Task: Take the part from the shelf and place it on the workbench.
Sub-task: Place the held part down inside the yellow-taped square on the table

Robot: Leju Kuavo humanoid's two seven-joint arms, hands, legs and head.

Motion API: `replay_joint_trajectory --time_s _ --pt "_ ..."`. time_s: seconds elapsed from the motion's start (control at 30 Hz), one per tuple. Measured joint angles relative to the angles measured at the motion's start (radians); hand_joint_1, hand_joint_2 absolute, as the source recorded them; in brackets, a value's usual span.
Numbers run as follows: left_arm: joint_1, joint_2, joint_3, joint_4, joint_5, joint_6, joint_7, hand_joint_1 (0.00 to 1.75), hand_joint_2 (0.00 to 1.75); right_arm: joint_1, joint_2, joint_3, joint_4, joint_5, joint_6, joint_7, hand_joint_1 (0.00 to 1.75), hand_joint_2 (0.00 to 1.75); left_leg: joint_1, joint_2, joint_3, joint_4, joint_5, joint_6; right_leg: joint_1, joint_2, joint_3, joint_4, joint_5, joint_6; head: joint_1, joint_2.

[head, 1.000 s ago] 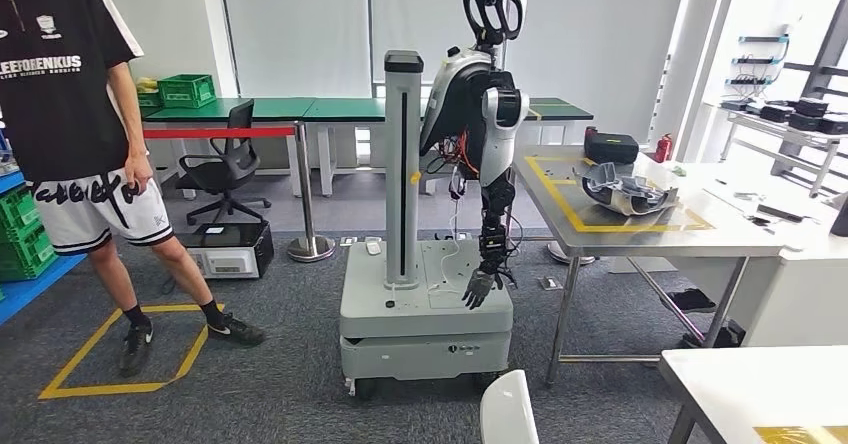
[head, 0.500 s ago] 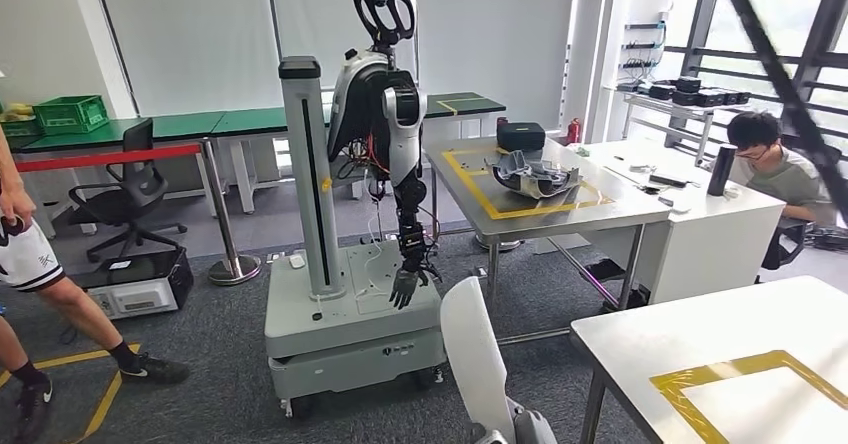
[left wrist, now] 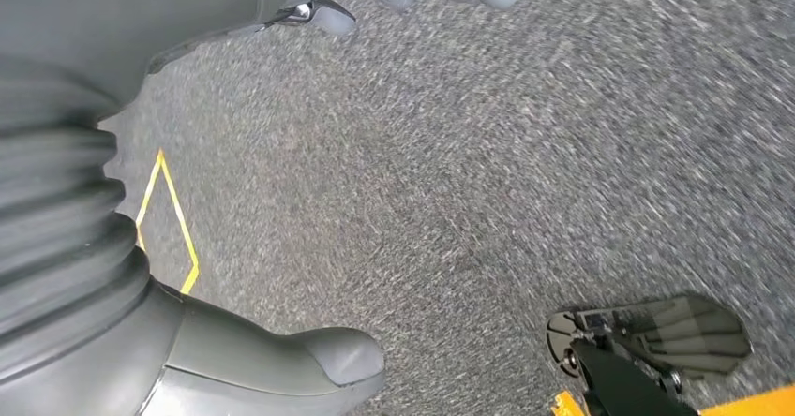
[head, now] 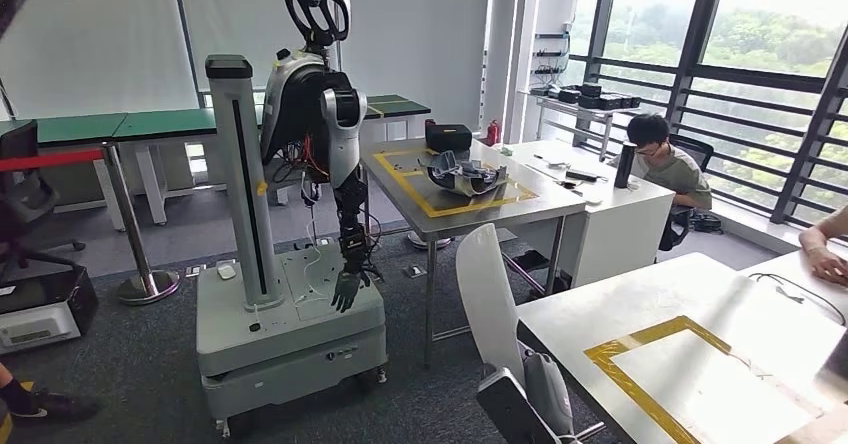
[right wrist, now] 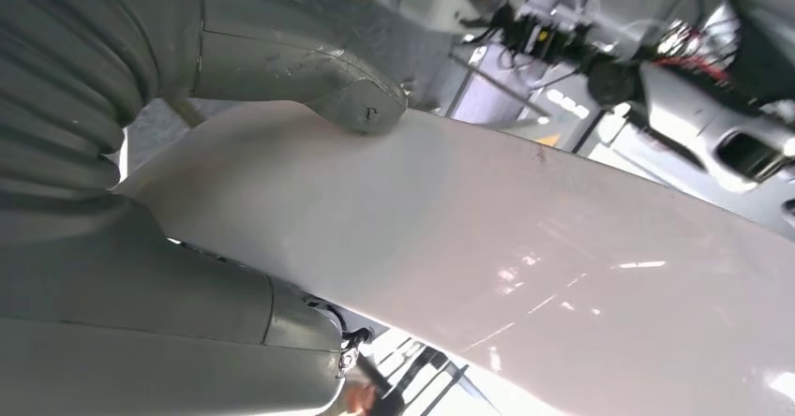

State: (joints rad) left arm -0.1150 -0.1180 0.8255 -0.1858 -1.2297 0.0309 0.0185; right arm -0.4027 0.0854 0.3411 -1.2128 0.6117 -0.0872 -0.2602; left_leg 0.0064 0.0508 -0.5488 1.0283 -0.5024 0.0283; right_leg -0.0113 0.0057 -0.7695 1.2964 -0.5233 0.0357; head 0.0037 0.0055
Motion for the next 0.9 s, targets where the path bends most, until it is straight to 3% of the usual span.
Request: replay_joint_trajectory --time_s 0.03,0.13,0.17,0.23,0.27,0.33,0.37,0.43,0.47,0.5,0.57,0.6,0.67,0.73,0.77,0.8,0.83,0.9 --pt "0.0 0.0 0.0 0.0 0.004 0.0 0.001 0.0 1.75 -0.003 -0.002 -0.002 0.005 -0.001 -0.003 -0.002 1.75 1.75 0.0 0.012 0.001 0.001 -0.001 0.0 0.001 -0.007 0.029 -0.053 0.028 -0.003 0.0 0.0" --pt "0.006 0.001 0.001 0.0 0.024 0.004 0.0 0.0 1.75 -0.02 -0.004 -0.013 0.012 -0.004 -0.014 -0.011 1.75 1.75 -0.007 0.044 0.003 0.004 -0.008 -0.008 0.012 -0.069 0.133 -0.243 0.084 -0.023 -0.001 0.0" --pt "0.009 0.002 0.001 0.0 0.031 0.007 -0.001 0.0 1.75 -0.024 -0.006 -0.018 0.014 -0.005 -0.017 -0.013 1.75 1.75 -0.01 0.053 0.005 0.004 -0.009 -0.013 0.017 -0.079 0.144 -0.266 0.085 -0.03 -0.001 0.0" --pt "0.013 0.004 0.003 0.0 0.042 0.011 -0.007 0.0 1.75 -0.026 -0.013 -0.026 0.019 -0.008 -0.021 -0.018 1.75 1.75 -0.011 0.071 0.009 0.0 -0.011 -0.022 0.019 -0.06 0.144 -0.271 0.089 -0.042 -0.001 0.0" --pt "0.013 0.005 0.004 0.0 0.045 0.012 -0.01 0.0 1.75 -0.026 -0.017 -0.03 0.023 -0.009 -0.024 -0.022 1.75 1.75 -0.01 0.066 0.008 0.003 -0.016 -0.028 0.017 -0.049 0.144 -0.276 0.092 -0.048 -0.001 0.0" --pt "0.013 0.007 0.004 0.001 0.048 0.012 -0.015 0.0 1.75 -0.029 -0.02 -0.035 0.032 -0.013 -0.027 -0.031 1.75 1.75 -0.007 0.018 -0.013 0.054 -0.052 -0.038 0.008 -0.028 0.145 -0.284 0.1 -0.058 -0.001 0.0" --pt "0.014 0.008 0.004 0.001 0.048 0.012 -0.017 0.0 1.75 -0.03 -0.02 -0.036 0.037 -0.014 -0.027 -0.034 1.75 1.75 -0.004 -0.015 -0.037 0.108 -0.082 -0.042 0.006 -0.018 0.145 -0.285 0.103 -0.061 -0.002 0.0" --pt "0.016 0.009 0.004 0.002 0.049 0.012 -0.018 0.0 1.75 -0.031 -0.02 -0.037 0.051 -0.015 -0.027 -0.038 1.75 1.75 -0.002 -0.045 -0.096 0.234 -0.135 -0.047 0.004 0.007 0.142 -0.285 0.105 -0.065 -0.002 0.0" --pt "0.017 0.009 0.004 0.002 0.049 0.012 -0.018 0.0 1.75 -0.029 -0.02 -0.037 0.057 -0.016 -0.027 -0.039 1.75 1.75 -0.001 -0.048 -0.114 0.268 -0.139 -0.049 0.004 0.021 0.141 -0.284 0.105 -0.064 -0.002 0.0" --pt "0.017 0.01 0.004 0.002 0.049 0.012 -0.017 0.0 1.75 -0.028 -0.02 -0.038 0.063 -0.016 -0.028 -0.04 1.75 1.75 0.0 -0.049 -0.116 0.265 -0.122 -0.05 0.003 0.035 0.14 -0.282 0.106 -0.063 -0.002 0.0" --pt "0.017 0.012 0.005 0.002 0.048 0.012 -0.017 0.0 1.75 -0.028 -0.021 -0.04 0.071 -0.018 -0.029 -0.045 1.75 1.75 0.006 -0.065 -0.07 0.157 -0.05 -0.051 0.001 0.064 0.138 -0.276 0.107 -0.058 -0.002 0.0" --pt "0.016 0.012 0.004 0.003 0.047 0.012 -0.017 0.0 1.75 -0.028 -0.021 -0.041 0.073 -0.019 -0.03 -0.048 1.75 1.75 0.009 -0.087 -0.042 0.093 -0.024 -0.052 0.0 0.076 0.135 -0.272 0.107 -0.052 -0.002 0.0" --pt "0.013 0.012 0.004 0.003 0.046 0.011 -0.014 0.0 1.75 -0.03 -0.021 -0.044 0.077 -0.021 -0.03 -0.053 1.75 1.75 0.012 -0.118 -0.011 0.022 -0.005 -0.048 -0.001 0.099 0.124 -0.266 0.111 -0.038 -0.001 0.0" --pt "0.01 0.012 0.004 0.004 0.046 0.01 -0.008 0.0 1.75 -0.03 -0.024 -0.045 0.083 -0.025 -0.029 -0.06 1.75 1.75 0.008 -0.108 -0.01 0.017 -0.004 -0.035 -0.005 0.121 0.116 -0.27 0.122 -0.02 -0.001 0.0" --pt "0.009 0.012 0.004 0.004 0.047 0.01 -0.006 0.0 1.75 -0.029 -0.027 -0.045 0.087 -0.028 -0.029 -0.065 1.75 1.75 0.007 -0.096 -0.009 0.015 0.0 -0.027 -0.006 0.119 0.113 -0.271 0.124 -0.014 -0.001 0.0" --pt "0.008 0.012 0.005 0.004 0.048 0.01 -0.004 0.0 1.75 -0.029 -0.03 -0.045 0.092 -0.031 -0.029 -0.07 1.75 1.75 0.007 -0.085 -0.009 0.012 0.004 -0.019 -0.005 0.102 0.107 -0.262 0.117 -0.01 -0.001 0.0" --pt "0.009 0.013 0.005 0.004 0.05 0.01 -0.004 0.0 1.75 -0.031 -0.032 -0.045 0.097 -0.035 -0.029 -0.075 1.75 1.75 0.008 -0.073 -0.01 0.009 0.008 -0.012 -0.003 0.074 0.093 -0.233 0.098 -0.007 0.0 0.0" --pt "0.013 0.016 0.007 0.003 0.053 0.01 -0.004 0.0 1.75 -0.034 -0.033 -0.045 0.109 -0.042 -0.029 -0.082 1.75 1.75 0.004 -0.047 -0.013 0.008 0.01 -0.003 0.0 0.017 0.037 -0.112 0.033 -0.004 0.001 0.0"
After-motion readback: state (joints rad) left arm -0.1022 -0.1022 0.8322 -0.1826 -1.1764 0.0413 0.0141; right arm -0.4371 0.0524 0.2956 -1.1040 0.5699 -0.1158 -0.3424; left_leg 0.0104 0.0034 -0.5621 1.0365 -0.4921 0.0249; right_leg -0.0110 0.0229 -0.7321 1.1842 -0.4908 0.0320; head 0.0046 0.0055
